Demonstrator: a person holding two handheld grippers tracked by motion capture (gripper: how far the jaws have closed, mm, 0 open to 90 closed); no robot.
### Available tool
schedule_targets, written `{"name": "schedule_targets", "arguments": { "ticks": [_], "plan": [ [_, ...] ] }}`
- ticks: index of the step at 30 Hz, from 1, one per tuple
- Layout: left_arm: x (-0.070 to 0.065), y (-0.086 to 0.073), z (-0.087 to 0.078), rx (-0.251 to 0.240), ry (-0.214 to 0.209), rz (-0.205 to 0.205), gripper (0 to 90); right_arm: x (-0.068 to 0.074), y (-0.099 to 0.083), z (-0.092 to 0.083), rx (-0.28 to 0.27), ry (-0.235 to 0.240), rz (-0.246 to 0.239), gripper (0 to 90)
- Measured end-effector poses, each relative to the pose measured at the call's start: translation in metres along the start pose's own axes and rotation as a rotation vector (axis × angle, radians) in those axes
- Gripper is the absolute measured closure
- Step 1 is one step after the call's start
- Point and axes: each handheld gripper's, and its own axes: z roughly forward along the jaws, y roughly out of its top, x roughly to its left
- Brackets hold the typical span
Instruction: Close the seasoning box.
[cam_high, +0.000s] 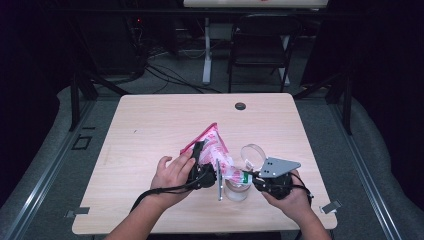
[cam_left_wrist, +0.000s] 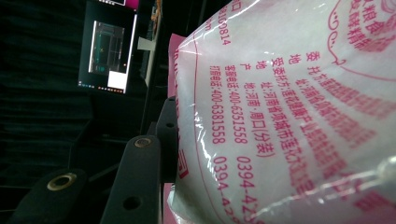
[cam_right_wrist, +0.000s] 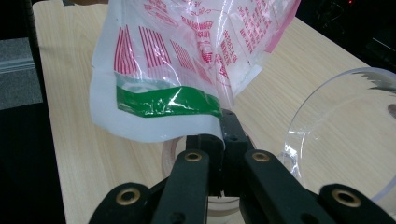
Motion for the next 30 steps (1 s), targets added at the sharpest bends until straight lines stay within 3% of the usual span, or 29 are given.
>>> {"name": "schedule_targets", "arguments": {
  "ticks": [30],
  "plan": [
    [0.0015, 0.0023, 0.0012, -0.008, 0.016, 0.002, 63.5, -0.0004, -0.0005, -0.0002, 0.008, 0.0, -0.007, 90.0]
  ]
}}
